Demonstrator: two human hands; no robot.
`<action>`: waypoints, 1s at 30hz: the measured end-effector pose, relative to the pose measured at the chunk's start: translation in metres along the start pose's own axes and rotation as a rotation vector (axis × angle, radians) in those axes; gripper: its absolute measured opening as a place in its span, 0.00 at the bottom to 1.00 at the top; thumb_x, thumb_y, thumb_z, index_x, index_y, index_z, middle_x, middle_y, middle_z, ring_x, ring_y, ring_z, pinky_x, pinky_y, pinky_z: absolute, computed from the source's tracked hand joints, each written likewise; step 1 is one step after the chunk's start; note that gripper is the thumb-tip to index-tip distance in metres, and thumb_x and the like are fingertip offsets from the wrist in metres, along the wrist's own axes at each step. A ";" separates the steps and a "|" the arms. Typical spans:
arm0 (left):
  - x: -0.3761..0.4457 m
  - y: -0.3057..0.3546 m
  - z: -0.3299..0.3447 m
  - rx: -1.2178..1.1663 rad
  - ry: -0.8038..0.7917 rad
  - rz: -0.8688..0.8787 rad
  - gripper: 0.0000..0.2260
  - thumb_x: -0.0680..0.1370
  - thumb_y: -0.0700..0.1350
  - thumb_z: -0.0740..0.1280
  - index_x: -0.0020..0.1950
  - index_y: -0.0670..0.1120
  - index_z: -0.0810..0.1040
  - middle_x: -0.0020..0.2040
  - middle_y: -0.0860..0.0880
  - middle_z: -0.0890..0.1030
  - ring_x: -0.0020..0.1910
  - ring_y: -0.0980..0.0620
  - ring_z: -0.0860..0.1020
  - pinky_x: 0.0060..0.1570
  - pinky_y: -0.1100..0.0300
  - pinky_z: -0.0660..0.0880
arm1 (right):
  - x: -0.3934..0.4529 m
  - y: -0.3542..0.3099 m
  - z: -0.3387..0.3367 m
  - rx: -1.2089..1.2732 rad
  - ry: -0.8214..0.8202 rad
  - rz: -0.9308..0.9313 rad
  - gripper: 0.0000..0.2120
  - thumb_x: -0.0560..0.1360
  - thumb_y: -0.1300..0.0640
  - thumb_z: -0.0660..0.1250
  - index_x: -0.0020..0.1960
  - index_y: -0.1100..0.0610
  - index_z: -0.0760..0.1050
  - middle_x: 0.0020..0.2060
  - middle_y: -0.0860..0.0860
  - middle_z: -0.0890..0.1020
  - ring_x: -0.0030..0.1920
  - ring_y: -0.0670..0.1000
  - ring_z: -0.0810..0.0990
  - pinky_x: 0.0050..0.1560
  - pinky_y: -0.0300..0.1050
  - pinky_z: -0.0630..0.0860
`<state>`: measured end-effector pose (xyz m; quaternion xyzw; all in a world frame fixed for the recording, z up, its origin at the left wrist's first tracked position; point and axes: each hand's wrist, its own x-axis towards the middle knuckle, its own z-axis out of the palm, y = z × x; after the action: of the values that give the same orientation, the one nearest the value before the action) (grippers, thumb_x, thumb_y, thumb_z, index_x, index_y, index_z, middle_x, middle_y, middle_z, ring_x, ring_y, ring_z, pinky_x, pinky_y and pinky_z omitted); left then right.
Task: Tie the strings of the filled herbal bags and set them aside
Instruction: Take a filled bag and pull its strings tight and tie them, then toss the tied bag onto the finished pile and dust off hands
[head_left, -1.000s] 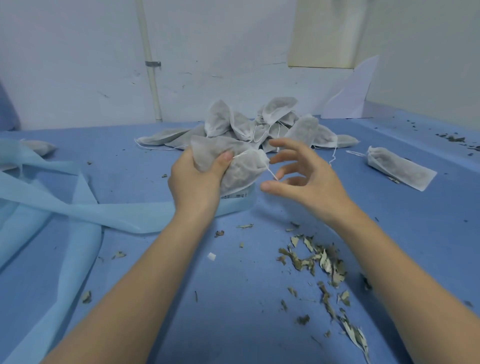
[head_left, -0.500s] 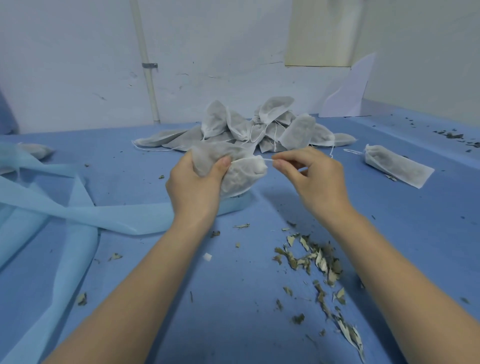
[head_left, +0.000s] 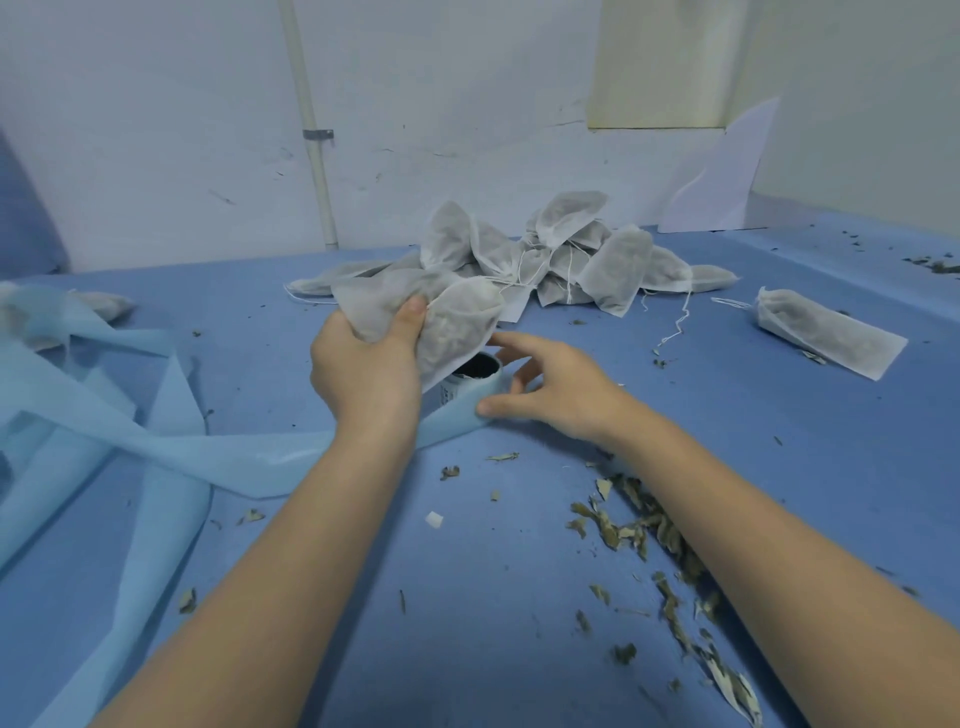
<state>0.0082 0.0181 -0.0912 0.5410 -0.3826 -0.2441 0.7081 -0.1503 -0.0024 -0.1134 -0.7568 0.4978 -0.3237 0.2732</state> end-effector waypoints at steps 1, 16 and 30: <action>0.000 0.001 0.000 -0.006 -0.006 -0.004 0.08 0.71 0.47 0.74 0.37 0.54 0.76 0.39 0.59 0.80 0.43 0.54 0.80 0.50 0.55 0.77 | 0.002 -0.001 0.001 -0.038 -0.016 -0.004 0.31 0.69 0.51 0.76 0.69 0.46 0.70 0.48 0.43 0.74 0.36 0.40 0.72 0.40 0.28 0.69; -0.018 -0.008 0.014 0.183 -0.067 -0.029 0.07 0.74 0.48 0.71 0.46 0.47 0.75 0.43 0.52 0.78 0.48 0.50 0.77 0.47 0.62 0.70 | -0.005 0.002 0.014 0.091 0.123 0.062 0.37 0.61 0.43 0.80 0.61 0.47 0.62 0.47 0.38 0.75 0.41 0.36 0.75 0.38 0.27 0.70; -0.010 -0.003 0.011 0.153 -0.055 -0.078 0.07 0.74 0.48 0.71 0.46 0.48 0.75 0.45 0.52 0.80 0.51 0.48 0.78 0.56 0.55 0.73 | -0.006 0.007 0.010 -0.096 0.135 0.059 0.19 0.65 0.48 0.78 0.50 0.51 0.75 0.44 0.43 0.75 0.43 0.40 0.73 0.35 0.31 0.65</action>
<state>-0.0061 0.0187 -0.0958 0.6011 -0.3983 -0.2562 0.6437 -0.1489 0.0014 -0.1262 -0.7306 0.5520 -0.3416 0.2120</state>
